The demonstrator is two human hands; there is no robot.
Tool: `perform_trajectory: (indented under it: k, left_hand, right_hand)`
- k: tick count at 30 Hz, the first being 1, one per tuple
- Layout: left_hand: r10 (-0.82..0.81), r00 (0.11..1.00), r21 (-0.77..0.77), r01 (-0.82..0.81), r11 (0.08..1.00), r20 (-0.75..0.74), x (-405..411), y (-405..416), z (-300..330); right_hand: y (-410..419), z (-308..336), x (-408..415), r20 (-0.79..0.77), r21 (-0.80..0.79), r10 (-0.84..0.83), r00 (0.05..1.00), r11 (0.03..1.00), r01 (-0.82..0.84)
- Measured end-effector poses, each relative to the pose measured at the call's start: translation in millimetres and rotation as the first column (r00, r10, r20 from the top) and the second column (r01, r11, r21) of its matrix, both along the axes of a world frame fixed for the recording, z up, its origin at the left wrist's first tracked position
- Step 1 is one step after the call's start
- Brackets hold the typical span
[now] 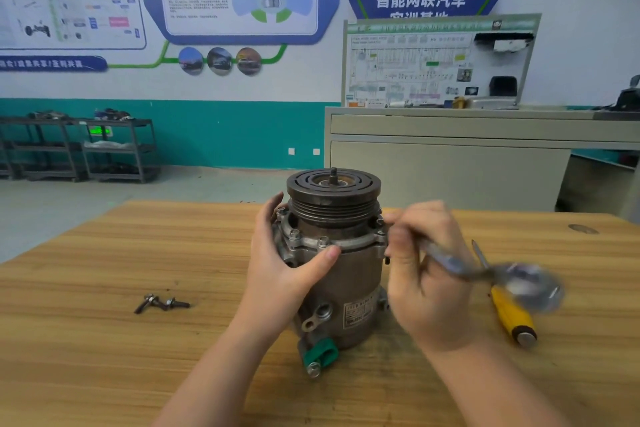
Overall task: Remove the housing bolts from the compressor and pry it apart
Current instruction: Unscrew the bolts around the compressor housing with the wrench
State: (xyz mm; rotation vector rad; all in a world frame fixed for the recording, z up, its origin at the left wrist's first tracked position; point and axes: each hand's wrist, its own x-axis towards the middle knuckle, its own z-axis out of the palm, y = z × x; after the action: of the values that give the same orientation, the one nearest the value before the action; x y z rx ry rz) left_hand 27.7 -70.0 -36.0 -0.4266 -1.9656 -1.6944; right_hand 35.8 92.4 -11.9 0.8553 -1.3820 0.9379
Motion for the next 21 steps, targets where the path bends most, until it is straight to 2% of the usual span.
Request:
perform_trajectory:
  k: [2, 3, 5, 7, 10, 16, 21]
  left_hand:
    - [0.002, 1.000, 0.000, -0.002, 1.000, -0.001, 0, 0, 0]
    - [0.002, 1.000, 0.001, -0.002, 1.000, 0.001, 0, 0, 0]
    - [-0.004, 1.000, 0.003, 0.004, 1.000, 0.004, 0, 1, 1]
    - [-0.008, 1.000, 0.007, 0.008, 1.000, 0.014, 0, 1, 1]
    - [-0.003, 1.000, 0.000, 0.003, 1.000, 0.025, -1, 0, 0]
    - [-0.006, 0.999, -0.002, 0.006, 1.000, 0.033, -1, 0, 0]
    - [-0.006, 0.999, 0.003, 0.006, 1.000, 0.039, 0, 0, 0]
  right_hand:
    - [-8, -4, 4, -0.002, 0.001, 0.081, 0.997, 0.997, -0.081]
    - [-11, -5, 5, 0.009, -0.052, 0.145, 0.989, 0.988, -0.144]
    - [-15, -4, 7, 0.017, -0.244, 0.220, 0.975, 0.947, -0.209]
    - [-14, 0, 4, 0.059, -0.453, 0.251, 0.966, 0.869, -0.198]
    - [-7, 5, -1, 0.131, -0.595, 0.294, 0.947, 0.787, -0.162]
    - [-7, 6, 0, 0.126, -0.471, 0.189, 0.974, 0.876, -0.109]
    - [-4, 2, -2, 0.030, -0.288, 0.078, 0.997, 0.955, -0.066]
